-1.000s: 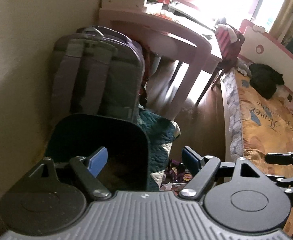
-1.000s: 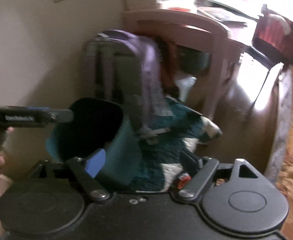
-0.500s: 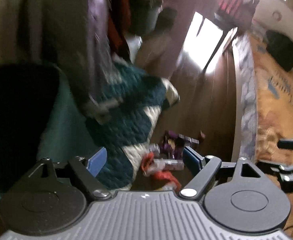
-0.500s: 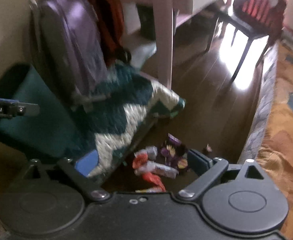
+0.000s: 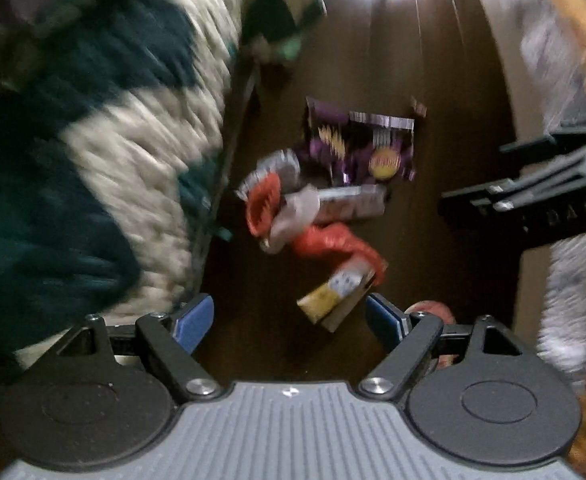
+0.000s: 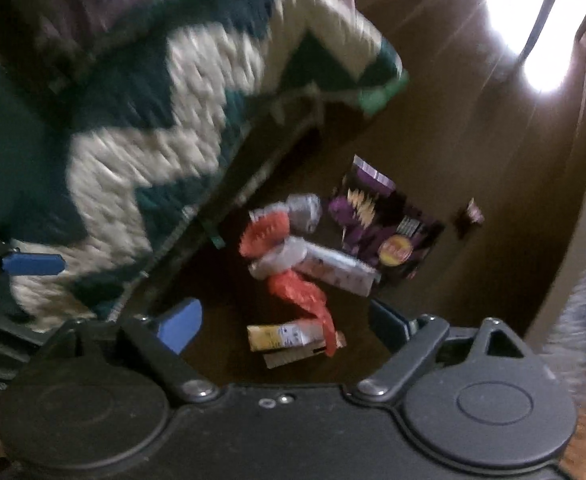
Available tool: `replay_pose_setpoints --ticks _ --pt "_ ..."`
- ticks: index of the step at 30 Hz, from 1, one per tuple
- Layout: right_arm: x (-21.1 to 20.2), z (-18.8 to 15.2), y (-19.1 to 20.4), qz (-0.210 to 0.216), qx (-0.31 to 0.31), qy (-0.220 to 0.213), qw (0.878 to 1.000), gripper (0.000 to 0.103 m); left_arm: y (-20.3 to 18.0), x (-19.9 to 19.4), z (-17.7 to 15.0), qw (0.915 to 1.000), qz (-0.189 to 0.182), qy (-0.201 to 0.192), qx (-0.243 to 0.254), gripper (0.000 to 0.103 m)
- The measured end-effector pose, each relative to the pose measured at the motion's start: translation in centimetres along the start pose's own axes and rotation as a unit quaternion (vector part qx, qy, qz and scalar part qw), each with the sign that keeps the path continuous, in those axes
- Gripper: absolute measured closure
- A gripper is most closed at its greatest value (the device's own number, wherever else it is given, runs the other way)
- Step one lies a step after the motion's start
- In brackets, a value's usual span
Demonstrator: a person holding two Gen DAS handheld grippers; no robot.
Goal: Collect trash
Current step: 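Move both open tools back down to the trash pile, then grasp the red plastic bag with the right tool while the left tool grasps the yellow juice box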
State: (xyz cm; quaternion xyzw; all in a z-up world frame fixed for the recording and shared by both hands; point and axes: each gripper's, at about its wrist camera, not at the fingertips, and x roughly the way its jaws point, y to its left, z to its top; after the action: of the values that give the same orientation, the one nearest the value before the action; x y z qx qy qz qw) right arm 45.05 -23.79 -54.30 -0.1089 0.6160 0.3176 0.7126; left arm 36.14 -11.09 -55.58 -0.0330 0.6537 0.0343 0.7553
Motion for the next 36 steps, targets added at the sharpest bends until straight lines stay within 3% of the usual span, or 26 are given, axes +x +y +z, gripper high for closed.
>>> replay_pose_setpoints --ticks 7,10,14,25,28,29,34,36 --pt "11.8 -1.8 -2.5 0.008 -0.004 0.023 1.000 0.021 -3.0 11.9 -1.9 0.9983 -0.013 0.014 0.055 0.020" --pt "15.9 -2.1 -3.4 0.025 -0.028 0.029 0.999 0.022 -4.4 16.6 -2.8 0.9959 -0.013 0.021 0.087 0.020" --pt "20.8 -2.4 -3.7 0.044 -0.068 0.050 0.995 0.026 -4.9 22.3 -3.9 0.9949 -0.016 0.045 0.089 0.020" --pt "30.6 -2.5 -2.3 0.066 -0.118 0.083 0.987 0.033 -5.0 30.7 -5.0 0.9896 -0.044 0.069 0.118 0.020" --pt "31.8 -2.8 -2.5 0.062 -0.118 0.089 0.987 0.045 -5.3 31.6 -5.0 0.9879 -0.053 0.069 0.128 0.029" --pt "32.0 -2.9 -2.6 0.058 -0.118 0.090 0.987 0.051 -5.5 31.6 -5.0 0.9877 -0.052 0.069 0.131 0.040" --pt "32.0 -3.7 -3.5 0.055 -0.104 0.089 0.989 0.070 -5.1 31.3 -4.9 0.9882 -0.071 0.075 0.113 0.047" --pt "31.7 -3.9 -3.9 0.050 -0.090 0.089 0.991 0.084 -5.2 30.6 -4.9 0.9890 -0.063 0.070 0.114 0.048"
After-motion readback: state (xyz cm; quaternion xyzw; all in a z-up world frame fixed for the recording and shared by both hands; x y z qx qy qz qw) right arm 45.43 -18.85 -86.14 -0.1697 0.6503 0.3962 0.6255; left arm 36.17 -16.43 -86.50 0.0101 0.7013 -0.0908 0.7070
